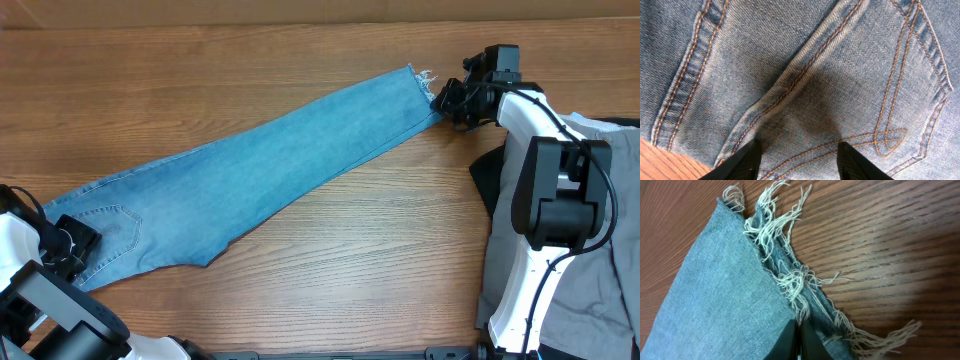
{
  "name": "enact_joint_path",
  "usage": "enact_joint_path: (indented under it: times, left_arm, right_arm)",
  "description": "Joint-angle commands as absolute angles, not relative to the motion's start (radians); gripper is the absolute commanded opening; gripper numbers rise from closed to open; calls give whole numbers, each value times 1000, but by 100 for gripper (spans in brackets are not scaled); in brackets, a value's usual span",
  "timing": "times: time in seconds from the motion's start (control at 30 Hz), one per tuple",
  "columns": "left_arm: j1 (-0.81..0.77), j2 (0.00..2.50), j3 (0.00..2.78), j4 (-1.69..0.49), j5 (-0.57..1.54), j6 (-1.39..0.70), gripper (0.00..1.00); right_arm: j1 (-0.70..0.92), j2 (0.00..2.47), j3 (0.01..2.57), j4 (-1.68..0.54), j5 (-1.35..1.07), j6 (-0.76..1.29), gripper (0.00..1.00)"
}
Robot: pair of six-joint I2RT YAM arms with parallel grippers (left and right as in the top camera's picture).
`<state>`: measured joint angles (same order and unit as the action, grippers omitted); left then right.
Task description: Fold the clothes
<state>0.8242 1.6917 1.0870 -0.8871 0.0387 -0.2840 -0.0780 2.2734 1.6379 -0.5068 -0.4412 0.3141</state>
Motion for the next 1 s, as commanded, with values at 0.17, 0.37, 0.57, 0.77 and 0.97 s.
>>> enact_joint_path:
  times: [0.17, 0.37, 0.57, 0.77, 0.97]
  left_arm:
    - [817, 1697, 1082, -890, 53, -265, 52]
    - [817, 1697, 1082, -886, 53, -265, 52]
    - [817, 1697, 1082, -887, 52, -265, 53]
    - [817, 1697, 1082, -884, 53, -265, 53]
    - [817, 1697, 1082, -886, 53, -265, 53]
  right_arm:
    - [-101, 2178, 1684, -521, -466, 310, 4]
    - [-107, 2098, 1684, -538, -427, 310, 4]
    - [-107, 2101, 1681, -615, -239, 318, 4]
    - [-107, 2103, 1670, -694, -116, 360, 4]
    - [-107, 2104, 1618, -701, -63, 394, 4]
